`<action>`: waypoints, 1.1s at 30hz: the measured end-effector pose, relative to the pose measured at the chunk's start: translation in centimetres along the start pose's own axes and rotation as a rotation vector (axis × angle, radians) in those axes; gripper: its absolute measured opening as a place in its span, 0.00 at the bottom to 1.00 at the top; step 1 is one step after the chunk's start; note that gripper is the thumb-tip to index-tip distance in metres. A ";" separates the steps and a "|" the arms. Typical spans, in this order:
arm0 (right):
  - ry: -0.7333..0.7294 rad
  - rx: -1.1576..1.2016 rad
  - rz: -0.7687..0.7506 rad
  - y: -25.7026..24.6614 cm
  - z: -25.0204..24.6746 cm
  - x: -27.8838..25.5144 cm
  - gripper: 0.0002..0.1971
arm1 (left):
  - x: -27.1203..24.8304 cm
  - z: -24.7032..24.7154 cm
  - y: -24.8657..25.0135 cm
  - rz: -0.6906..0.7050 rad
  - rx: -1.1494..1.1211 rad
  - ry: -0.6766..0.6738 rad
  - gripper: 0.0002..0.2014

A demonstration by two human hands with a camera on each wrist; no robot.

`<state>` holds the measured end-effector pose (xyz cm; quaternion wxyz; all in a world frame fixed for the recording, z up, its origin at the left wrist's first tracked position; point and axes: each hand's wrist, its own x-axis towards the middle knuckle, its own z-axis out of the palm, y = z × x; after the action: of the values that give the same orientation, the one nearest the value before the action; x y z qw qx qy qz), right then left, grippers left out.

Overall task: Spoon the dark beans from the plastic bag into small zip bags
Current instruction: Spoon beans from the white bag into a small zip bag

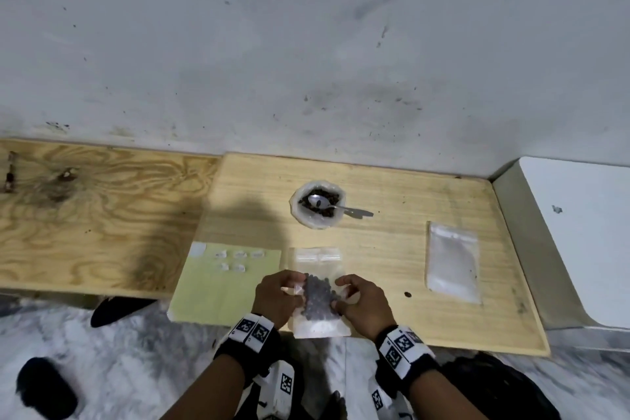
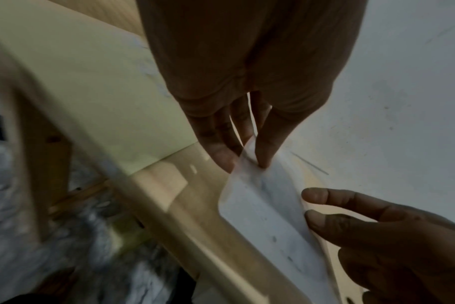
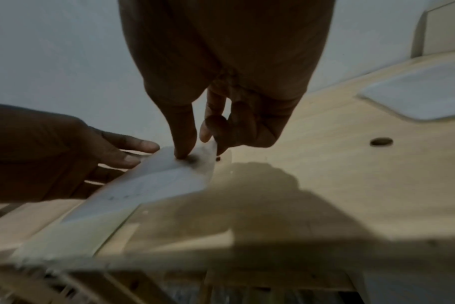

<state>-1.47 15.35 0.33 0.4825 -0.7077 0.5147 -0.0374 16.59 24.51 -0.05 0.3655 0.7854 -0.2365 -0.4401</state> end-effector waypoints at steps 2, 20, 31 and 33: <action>-0.026 -0.037 0.004 0.7 1.0 -0.8 0.17 | -1.3 0.2 -1.1 0.009 0.051 0.030 0.19; -0.038 -0.250 0.057 -1.4 6.9 0.8 0.24 | 0.5 -2.5 -3.7 0.053 0.214 0.141 0.18; 0.106 -0.021 0.035 -0.7 5.7 0.9 0.18 | 1.6 -3.7 -2.7 0.082 0.284 0.118 0.13; 0.205 0.146 0.085 -0.2 3.7 1.0 0.12 | 1.8 -2.7 -1.0 0.117 0.246 0.132 0.10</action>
<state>1.18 16.98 -1.95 0.4790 -0.6407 0.5866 -0.1264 19.90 24.85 -0.84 0.3060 0.8364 -0.3096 -0.3332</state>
